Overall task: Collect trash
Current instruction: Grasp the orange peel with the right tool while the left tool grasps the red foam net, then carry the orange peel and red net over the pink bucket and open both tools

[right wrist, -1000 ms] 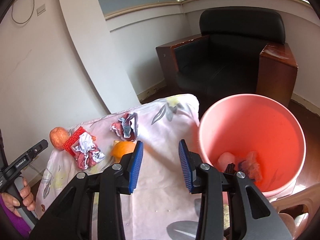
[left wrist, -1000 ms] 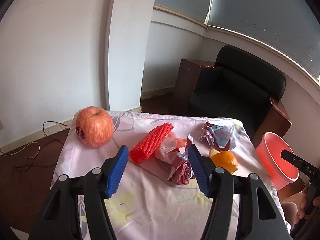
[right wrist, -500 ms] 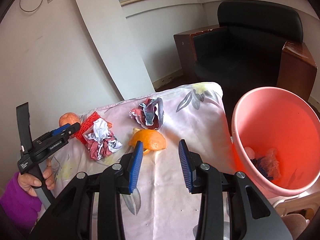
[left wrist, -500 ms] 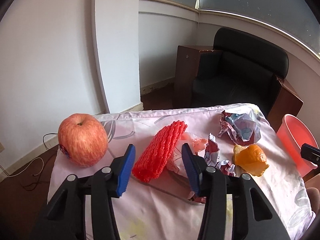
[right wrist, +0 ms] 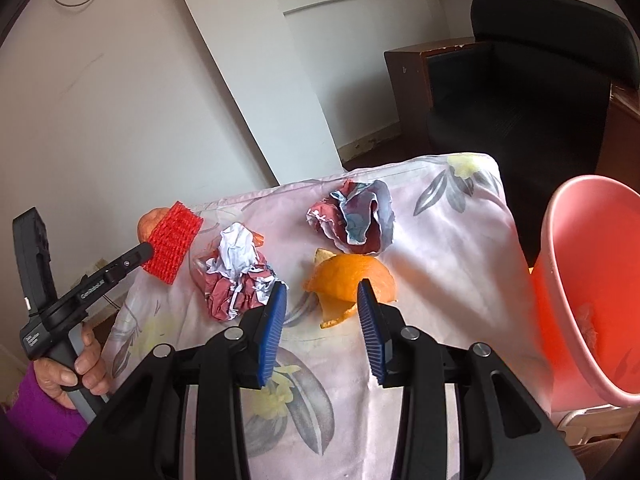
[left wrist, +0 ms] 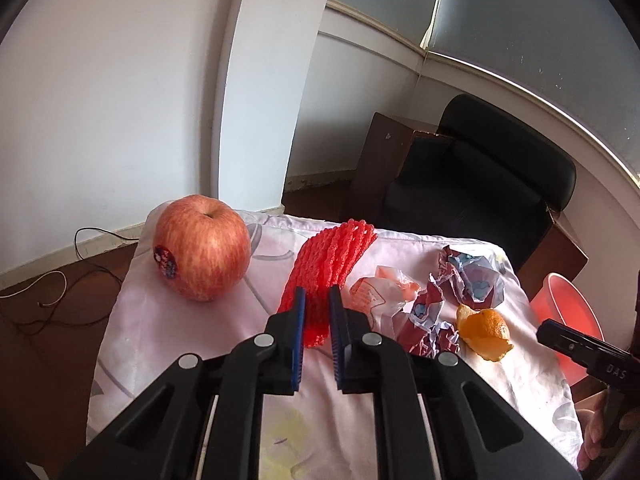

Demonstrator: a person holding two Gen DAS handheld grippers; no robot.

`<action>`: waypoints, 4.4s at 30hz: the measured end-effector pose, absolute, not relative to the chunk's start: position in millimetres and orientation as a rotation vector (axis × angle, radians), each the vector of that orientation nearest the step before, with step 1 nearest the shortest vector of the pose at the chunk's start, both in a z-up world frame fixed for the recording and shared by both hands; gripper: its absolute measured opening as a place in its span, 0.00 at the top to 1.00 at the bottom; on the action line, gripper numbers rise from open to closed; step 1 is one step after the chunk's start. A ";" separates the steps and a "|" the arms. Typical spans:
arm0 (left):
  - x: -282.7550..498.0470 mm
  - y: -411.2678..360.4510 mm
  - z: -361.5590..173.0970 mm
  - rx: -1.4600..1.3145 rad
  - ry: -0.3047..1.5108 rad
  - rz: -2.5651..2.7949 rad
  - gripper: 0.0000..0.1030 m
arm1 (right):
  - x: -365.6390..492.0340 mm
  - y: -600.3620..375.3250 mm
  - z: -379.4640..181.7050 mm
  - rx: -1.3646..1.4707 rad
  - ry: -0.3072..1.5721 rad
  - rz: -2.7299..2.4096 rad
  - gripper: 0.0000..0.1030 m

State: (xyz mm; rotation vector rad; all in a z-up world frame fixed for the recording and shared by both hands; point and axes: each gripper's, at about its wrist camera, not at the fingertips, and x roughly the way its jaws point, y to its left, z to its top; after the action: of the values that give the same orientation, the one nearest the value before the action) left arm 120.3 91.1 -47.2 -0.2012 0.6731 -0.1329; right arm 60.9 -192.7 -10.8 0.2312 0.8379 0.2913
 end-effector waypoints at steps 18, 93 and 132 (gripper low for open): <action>98.1 106.9 -60.5 -0.271 0.722 -0.147 0.90 | 109.4 -184.3 -51.9 0.133 0.926 0.272 0.56; 72.7 -55.1 7.4 -0.201 0.655 -0.519 0.90 | 18.6 -322.3 19.6 0.331 0.688 0.130 0.94; 106.5 -271.5 -11.4 0.034 0.716 -0.751 0.79 | -2.6 -420.7 -1.2 0.344 0.620 -0.163 0.93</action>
State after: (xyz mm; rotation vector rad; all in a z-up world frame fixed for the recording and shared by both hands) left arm 106.5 -271.5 -11.4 0.0343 0.7156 -0.7505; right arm -2.6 -420.7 -1.2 0.3444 0.6202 -0.1630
